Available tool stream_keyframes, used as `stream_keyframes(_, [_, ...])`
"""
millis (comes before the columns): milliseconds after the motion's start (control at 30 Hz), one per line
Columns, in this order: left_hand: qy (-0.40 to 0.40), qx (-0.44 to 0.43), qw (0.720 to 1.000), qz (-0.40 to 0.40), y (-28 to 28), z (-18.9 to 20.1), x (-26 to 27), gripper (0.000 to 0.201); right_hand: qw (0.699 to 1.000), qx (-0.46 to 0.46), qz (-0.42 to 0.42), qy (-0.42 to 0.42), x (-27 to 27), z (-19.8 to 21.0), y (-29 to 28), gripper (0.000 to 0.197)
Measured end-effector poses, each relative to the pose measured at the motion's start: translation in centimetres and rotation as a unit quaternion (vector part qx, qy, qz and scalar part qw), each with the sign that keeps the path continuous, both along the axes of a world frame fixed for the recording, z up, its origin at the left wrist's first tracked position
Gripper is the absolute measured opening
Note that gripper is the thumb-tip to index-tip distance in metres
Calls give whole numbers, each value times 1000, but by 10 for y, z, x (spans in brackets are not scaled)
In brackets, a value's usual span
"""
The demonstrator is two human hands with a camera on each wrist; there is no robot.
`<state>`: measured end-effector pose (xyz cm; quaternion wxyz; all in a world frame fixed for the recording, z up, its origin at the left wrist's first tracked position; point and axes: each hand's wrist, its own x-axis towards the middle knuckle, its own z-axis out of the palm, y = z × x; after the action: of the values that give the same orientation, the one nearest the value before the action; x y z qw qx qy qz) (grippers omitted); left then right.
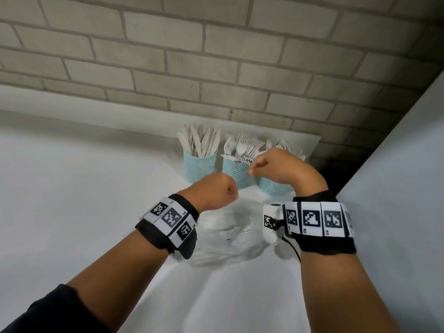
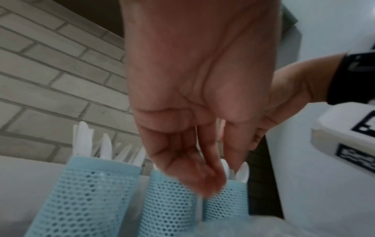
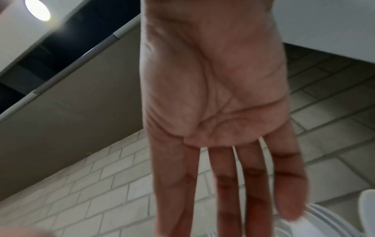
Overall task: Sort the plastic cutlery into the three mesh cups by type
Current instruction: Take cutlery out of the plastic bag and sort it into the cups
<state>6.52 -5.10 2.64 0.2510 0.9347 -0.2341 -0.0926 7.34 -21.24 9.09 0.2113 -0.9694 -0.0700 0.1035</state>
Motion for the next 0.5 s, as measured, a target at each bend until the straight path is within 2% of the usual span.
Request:
stream_keyframes(100, [69,165,983,-51,-14,-16,-17,34,997,-41,-4,66,-16,-17,-1,21])
stream_keyframes(167, [98,218,969,-64,-18,-28,-26,43,994,-57,-6,92,-25,-29,1,24])
stream_keyframes(233, [109,235,963,-74,-20,-37,-34,47,991,-63,-16,115,-35,-39,4,28])
stream_keyframes(367, [80,228,967,-80,-23,-46,-48,40,983,-97,-32,152,-51,-56,10,40])
stream_keyframes(500, [59,243,968,-38,-25,-59,-58,56,979,-116,-34,166,-60,-74,13,47])
